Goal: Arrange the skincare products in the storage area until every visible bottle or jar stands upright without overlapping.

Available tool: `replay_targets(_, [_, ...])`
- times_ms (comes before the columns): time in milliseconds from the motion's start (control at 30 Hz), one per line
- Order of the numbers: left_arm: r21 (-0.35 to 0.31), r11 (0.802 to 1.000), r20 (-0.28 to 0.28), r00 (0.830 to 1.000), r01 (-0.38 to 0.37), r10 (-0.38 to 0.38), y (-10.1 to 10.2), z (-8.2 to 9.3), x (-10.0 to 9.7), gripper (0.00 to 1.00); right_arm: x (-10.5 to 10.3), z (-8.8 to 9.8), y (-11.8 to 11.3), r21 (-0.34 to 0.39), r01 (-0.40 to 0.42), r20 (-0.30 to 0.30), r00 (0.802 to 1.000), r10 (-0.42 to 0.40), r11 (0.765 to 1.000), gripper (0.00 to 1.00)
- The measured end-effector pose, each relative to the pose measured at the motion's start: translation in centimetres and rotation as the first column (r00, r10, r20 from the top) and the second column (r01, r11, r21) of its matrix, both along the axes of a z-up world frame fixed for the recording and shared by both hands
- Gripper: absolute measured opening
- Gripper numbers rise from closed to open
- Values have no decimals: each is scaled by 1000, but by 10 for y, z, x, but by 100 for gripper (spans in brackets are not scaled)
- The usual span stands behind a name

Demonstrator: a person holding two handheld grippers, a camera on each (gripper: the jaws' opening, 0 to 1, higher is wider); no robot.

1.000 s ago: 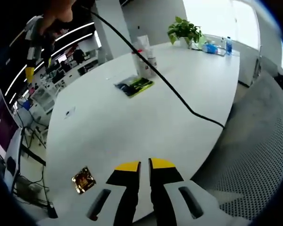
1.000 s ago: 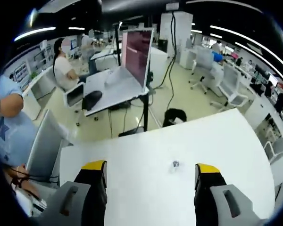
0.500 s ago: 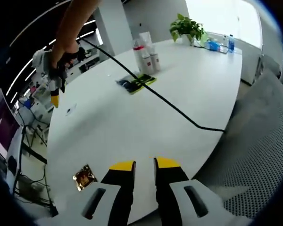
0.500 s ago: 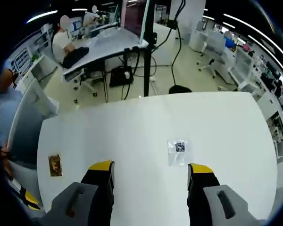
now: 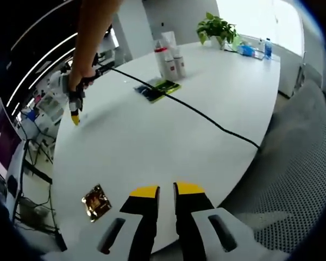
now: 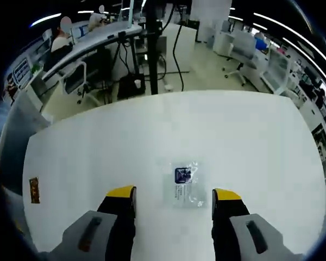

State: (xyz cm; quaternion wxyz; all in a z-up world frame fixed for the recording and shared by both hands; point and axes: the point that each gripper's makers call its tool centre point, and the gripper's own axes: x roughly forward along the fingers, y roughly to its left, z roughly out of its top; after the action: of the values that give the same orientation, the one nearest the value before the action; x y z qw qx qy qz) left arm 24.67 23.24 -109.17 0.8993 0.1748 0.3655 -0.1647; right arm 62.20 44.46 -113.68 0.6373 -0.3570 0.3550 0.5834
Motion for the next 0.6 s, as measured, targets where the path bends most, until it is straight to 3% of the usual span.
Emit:
replay_targets(167, [4,1000,-13,1000,-1,1,4,-4,-2,7,10,-11,4,-40,-26,8,1000,27,999,52])
replay_targets(200, [4,1000,-16,1000,-4,4,6,-5,-2,7,8,-16,-1,-80,-70,11,997,71,994,48])
replay_targets(233, [4,1000,-16,1000,-9,9,8,-5,-2,7,1,-11,10,-12,-71,-42,997,70,997,41])
replay_targets(267, [3,1000,-17,1000,-12,12,9,-5,-2,7,-4,-13,5,-27,-48,-75,996,46,998,39])
replay_targets(300, [1,1000,-16,1000,-13,13,8,-5,-3,7,2,-11,4,-25,-43,-35,998,43,999,39])
replay_targets(600, [-2,1000,-16,1000,-6,6,8,-5,-3,7,-1,-10,1,-18,-4,-22,1000,4,1000,37])
